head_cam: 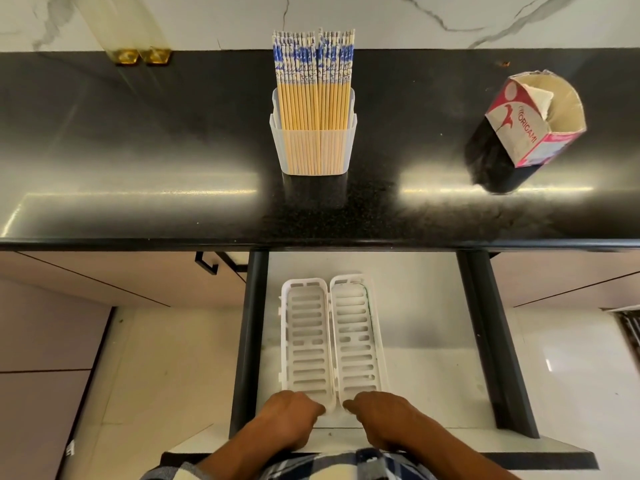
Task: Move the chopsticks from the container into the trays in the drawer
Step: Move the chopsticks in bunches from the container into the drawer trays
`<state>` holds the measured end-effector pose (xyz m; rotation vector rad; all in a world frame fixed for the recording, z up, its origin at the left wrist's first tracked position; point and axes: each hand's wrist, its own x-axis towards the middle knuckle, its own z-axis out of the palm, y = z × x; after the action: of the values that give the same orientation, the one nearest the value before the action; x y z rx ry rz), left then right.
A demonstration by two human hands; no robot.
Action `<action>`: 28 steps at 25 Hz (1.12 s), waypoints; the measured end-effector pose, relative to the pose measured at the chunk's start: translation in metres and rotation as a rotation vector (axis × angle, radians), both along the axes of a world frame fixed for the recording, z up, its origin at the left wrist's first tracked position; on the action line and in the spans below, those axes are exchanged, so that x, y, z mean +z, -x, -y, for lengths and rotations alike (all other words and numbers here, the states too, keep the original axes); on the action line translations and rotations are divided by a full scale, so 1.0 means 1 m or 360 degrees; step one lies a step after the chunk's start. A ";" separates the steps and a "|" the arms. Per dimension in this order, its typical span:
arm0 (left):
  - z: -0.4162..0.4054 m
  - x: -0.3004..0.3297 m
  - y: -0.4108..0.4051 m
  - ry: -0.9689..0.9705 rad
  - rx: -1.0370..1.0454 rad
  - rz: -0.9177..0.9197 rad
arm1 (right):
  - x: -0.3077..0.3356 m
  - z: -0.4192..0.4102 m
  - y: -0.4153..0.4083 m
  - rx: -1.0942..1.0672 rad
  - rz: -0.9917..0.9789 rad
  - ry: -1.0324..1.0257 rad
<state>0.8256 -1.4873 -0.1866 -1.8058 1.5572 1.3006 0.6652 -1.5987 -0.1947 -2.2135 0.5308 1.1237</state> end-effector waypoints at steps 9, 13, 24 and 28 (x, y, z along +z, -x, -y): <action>0.006 0.013 -0.003 -0.0159 0.0096 -0.0196 | 0.012 -0.002 -0.008 -0.0325 -0.0111 -0.0492; 0.009 0.011 0.002 -0.0192 0.0224 -0.0209 | 0.013 -0.001 -0.009 -0.0423 -0.0136 -0.0579; 0.014 0.013 -0.002 -0.0178 0.0239 -0.0270 | 0.018 -0.001 -0.015 -0.0420 -0.0198 -0.0518; 0.038 0.044 -0.045 0.0221 0.0486 -0.0324 | 0.046 0.028 -0.023 -0.0590 0.0177 -0.0195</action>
<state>0.8709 -1.5255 -0.1430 -2.1204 1.5516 1.5933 0.6886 -1.6271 -0.1489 -1.9562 0.7652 0.8118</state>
